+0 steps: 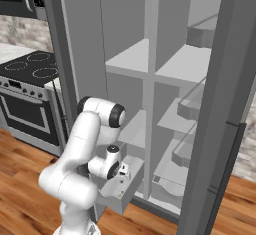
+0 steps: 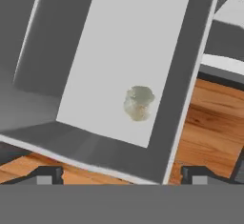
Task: Take the lemon wedge and garlic from the fridge shelf and place them in the freezer drawer to begin freezing them.
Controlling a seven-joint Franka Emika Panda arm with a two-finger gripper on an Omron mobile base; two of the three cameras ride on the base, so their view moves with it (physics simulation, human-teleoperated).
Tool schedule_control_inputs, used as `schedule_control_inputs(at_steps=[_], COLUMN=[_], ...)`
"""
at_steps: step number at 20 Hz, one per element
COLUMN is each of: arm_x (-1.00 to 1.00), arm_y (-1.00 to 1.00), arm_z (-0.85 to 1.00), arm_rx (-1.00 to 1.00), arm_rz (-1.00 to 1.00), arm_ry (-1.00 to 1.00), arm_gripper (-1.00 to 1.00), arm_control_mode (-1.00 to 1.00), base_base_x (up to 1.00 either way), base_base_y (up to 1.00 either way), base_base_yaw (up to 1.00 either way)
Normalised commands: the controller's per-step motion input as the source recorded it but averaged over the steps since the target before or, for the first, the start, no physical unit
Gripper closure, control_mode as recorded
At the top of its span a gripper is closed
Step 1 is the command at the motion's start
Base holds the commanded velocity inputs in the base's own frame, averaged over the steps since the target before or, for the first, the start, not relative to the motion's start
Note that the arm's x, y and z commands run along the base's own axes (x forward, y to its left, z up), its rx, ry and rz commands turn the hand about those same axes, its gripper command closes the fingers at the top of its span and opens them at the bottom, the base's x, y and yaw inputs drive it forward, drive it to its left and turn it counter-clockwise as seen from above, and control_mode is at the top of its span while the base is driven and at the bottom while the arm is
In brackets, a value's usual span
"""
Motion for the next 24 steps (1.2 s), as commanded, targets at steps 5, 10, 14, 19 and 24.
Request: schedule_control_inputs(at_steps=[5,10,14,19,24], arm_x=[-0.77,-0.61,-0.63,-0.63,-0.88], arm_y=[0.0,0.0,0.0,0.0,0.01], arm_z=[1.0,1.0,1.0,1.0,1.0], arm_rx=[0.0,0.0,0.0,0.0,0.0], arm_rz=[-0.15,-0.17,-0.18,-0.15,-0.1], arm_ry=[-0.21,-0.22,-0.17,-0.14,-0.16], arm_gripper=[-1.0,-1.0,-1.0,-1.0,-1.0], arm_control_mode=[-1.0,-1.0,-1.0,-1.0,-1.0], base_base_x=[0.0,0.0,0.0,0.0,0.0], base_base_y=[0.0,0.0,0.0,0.0,0.0], base_base_yaw=[0.0,0.0,0.0,0.0,0.0])
